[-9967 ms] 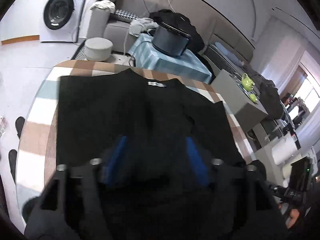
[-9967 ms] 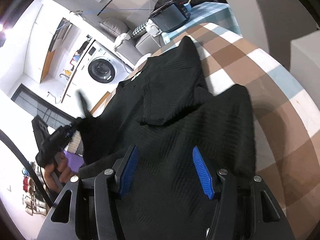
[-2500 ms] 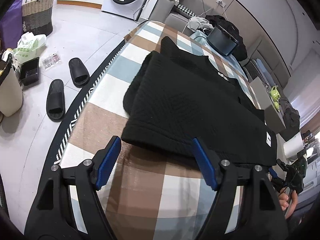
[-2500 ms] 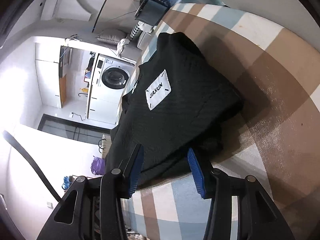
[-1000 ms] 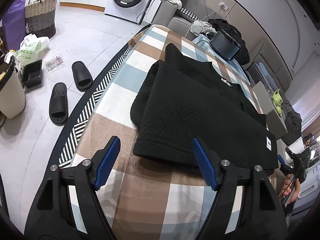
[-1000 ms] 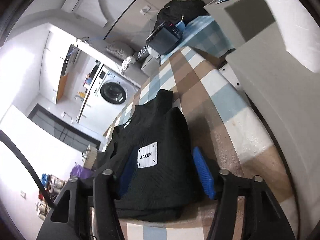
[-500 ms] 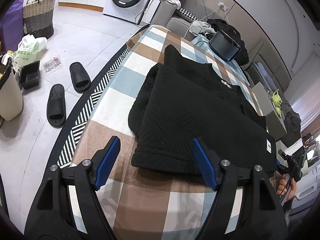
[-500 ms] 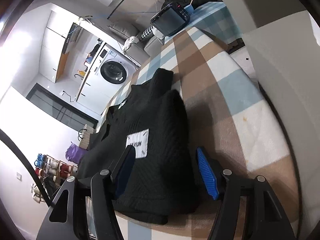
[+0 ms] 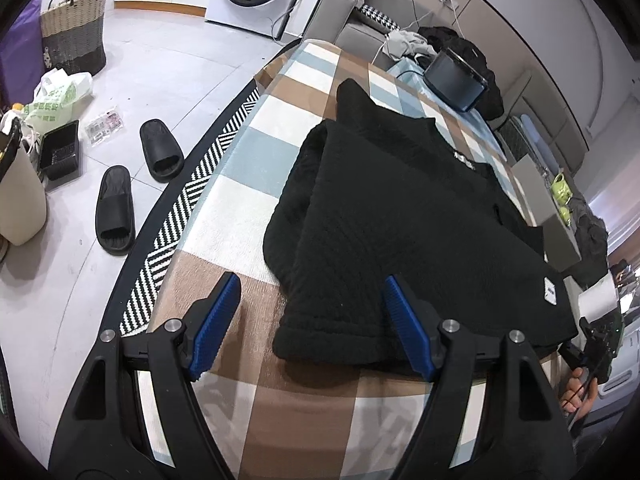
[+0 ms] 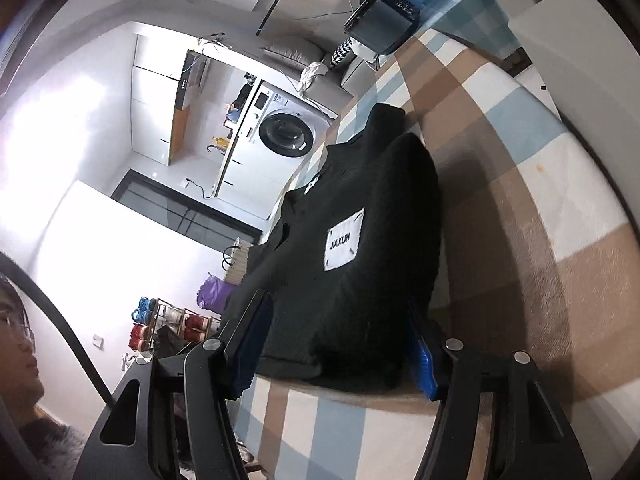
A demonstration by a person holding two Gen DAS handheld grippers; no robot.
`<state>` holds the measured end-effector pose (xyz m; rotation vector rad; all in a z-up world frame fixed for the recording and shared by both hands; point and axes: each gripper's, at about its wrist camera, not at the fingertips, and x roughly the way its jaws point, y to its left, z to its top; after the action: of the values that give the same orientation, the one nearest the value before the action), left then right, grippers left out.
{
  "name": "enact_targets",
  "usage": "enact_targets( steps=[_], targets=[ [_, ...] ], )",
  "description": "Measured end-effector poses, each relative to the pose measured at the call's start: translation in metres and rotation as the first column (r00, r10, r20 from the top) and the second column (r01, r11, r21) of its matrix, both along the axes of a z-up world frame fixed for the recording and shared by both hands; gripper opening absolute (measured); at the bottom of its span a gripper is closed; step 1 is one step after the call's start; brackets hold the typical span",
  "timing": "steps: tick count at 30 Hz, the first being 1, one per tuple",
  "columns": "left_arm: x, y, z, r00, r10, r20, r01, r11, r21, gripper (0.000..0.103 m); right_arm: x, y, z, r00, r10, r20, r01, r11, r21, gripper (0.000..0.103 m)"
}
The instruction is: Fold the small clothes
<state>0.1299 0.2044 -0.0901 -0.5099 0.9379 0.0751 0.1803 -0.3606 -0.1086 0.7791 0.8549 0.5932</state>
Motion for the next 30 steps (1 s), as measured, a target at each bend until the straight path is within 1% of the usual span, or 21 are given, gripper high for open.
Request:
enact_targets(
  steps=[2, 3, 4, 5, 6, 7, 8, 9, 10, 11, 13, 18, 21, 22, 28, 30],
  targets=[
    [0.003, -0.001, -0.002, 1.000, 0.003, 0.000, -0.003, 1.000, -0.003, 0.071, 0.000, 0.002, 0.000, 1.000, -0.002, -0.008, 0.002, 1.000, -0.007, 0.064],
    [0.003, -0.001, -0.002, 1.000, 0.004, 0.014, -0.003, 1.000, -0.015, 0.063, 0.000, 0.002, 0.000, 1.000, -0.012, -0.012, 0.012, 1.000, -0.009, 0.063],
    [0.003, -0.001, -0.001, 1.000, 0.001, 0.030, 0.000, 1.000, -0.025, 0.048, 0.001, 0.003, -0.001, 1.000, -0.023, -0.014, 0.023, 1.000, -0.011, 0.058],
    [0.003, -0.001, 0.000, 0.999, -0.004, 0.042, 0.005, 1.000, -0.028, 0.039, 0.001, 0.004, -0.001, 0.999, -0.030, -0.017, 0.030, 0.999, -0.015, 0.051],
    [0.003, -0.002, 0.001, 0.999, -0.010, 0.051, 0.011, 1.000, -0.025, 0.024, 0.003, 0.005, -0.001, 0.998, -0.050, -0.025, 0.049, 0.998, -0.030, 0.046],
    [0.002, -0.003, 0.002, 0.998, -0.010, 0.059, 0.011, 1.000, -0.015, 0.012, 0.004, 0.006, -0.001, 0.998, -0.058, -0.032, 0.056, 0.997, -0.044, 0.036],
    [0.002, -0.004, 0.005, 0.997, -0.010, 0.073, 0.010, 1.000, -0.003, 0.007, 0.007, 0.007, -0.002, 0.997, -0.067, -0.035, 0.065, 0.996, -0.059, 0.029],
    [0.001, -0.004, 0.008, 0.996, -0.011, 0.092, 0.011, 1.000, 0.001, 0.006, 0.007, 0.008, -0.001, 0.996, -0.081, -0.028, 0.079, 0.994, -0.071, 0.026],
    [-0.001, -0.005, 0.011, 0.994, -0.009, 0.108, 0.008, 1.000, 0.005, 0.005, 0.008, 0.010, 0.001, 0.996, -0.087, -0.017, 0.085, 0.993, -0.085, 0.018],
    [-0.002, -0.005, 0.015, 0.992, -0.005, 0.127, 0.004, 1.000, 0.008, 0.005, 0.008, 0.012, 0.004, 0.996, -0.091, -0.007, 0.090, 0.991, -0.097, 0.013],
    [-0.005, -0.005, 0.024, 0.987, -0.004, 0.158, 0.002, 1.000, 0.013, 0.004, 0.007, 0.015, 0.012, 0.995, -0.098, 0.027, 0.100, 0.988, -0.114, 0.011],
    [0.001, -0.004, 0.053, 0.971, -0.011, 0.240, 0.010, 1.000, 0.006, 0.004, 0.007, 0.021, 0.039, 0.990, -0.100, 0.095, 0.109, 0.990, -0.093, 0.010],
    [0.012, -0.002, 0.068, 0.960, -0.016, 0.281, 0.014, 1.000, 0.008, 0.004, 0.011, 0.021, 0.056, 0.984, -0.122, 0.128, 0.128, 0.991, -0.044, 0.010],
    [0.017, -0.001, 0.073, 0.956, -0.018, 0.294, 0.015, 1.000, 0.010, 0.004, 0.016, 0.020, 0.061, 0.981, -0.139, 0.136, 0.142, 0.990, -0.014, 0.010],
    [0.065, 0.012, 0.092, 0.941, -0.006, 0.338, 0.008, 1.000, -0.005, 0.004, 0.052, 0.015, 0.078, 0.966, -0.221, 0.133, 0.212, 0.974, 0.080, 0.010],
    [0.088, 0.018, 0.095, 0.939, 0.003, 0.343, 0.004, 1.000, -0.019, 0.004, 0.068, 0.013, 0.081, 0.961, -0.246, 0.124, 0.236, 0.968, 0.089, 0.010]
  ],
)
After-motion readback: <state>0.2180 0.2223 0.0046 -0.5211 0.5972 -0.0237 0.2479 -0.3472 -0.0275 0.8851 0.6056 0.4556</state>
